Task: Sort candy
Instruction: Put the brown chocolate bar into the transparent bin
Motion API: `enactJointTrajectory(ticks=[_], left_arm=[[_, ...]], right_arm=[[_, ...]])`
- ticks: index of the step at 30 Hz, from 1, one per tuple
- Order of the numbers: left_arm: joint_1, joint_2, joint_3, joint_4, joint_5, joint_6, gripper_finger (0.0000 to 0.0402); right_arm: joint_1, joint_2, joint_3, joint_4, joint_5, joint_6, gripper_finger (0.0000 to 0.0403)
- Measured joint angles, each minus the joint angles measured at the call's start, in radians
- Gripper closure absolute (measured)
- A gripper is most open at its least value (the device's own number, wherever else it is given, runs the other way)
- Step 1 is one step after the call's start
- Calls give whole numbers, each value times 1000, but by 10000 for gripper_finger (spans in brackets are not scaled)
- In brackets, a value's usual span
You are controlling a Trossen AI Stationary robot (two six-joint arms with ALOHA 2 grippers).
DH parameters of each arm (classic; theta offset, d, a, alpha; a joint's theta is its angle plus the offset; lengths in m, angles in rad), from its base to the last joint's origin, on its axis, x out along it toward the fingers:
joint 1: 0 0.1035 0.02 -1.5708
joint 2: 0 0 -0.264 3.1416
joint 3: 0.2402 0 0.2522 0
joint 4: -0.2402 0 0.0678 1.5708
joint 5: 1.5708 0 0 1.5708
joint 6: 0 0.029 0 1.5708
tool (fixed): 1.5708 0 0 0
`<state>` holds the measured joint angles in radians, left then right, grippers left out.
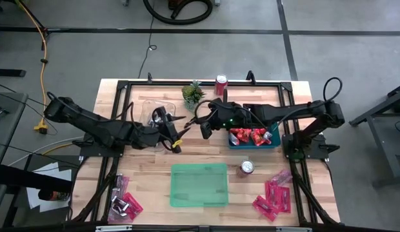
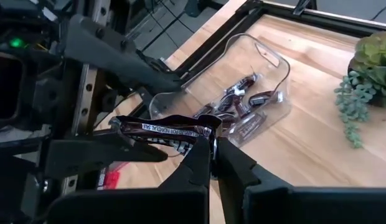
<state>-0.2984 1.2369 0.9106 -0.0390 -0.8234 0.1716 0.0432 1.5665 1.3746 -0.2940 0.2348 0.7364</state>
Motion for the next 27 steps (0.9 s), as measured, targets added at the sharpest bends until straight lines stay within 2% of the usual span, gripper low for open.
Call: enactJointTrajectory(ticks=[6,9,11,15,16,22,27], left_arm=[[20,0,0,28,36,-48,199],[23,0,0,60,38,-48,218],[23,-4,0,67,46,-48,252],[23,-11,1,64,64,-72,368],[23,-16,1,60,69,-79,383],[20,-70,1,-6,69,-95,396],[15,-182,1,-273,-6,-230,398]], right_arm=[[16,9,0,34,31,0,402],[17,8,0,26,32,-13,402],[17,8,0,29,32,-33,402],[16,8,0,31,34,-60,389],[17,8,0,30,31,-75,383],[3,-29,0,-13,18,-182,314],[-39,-107,0,-188,24,-195,236]])
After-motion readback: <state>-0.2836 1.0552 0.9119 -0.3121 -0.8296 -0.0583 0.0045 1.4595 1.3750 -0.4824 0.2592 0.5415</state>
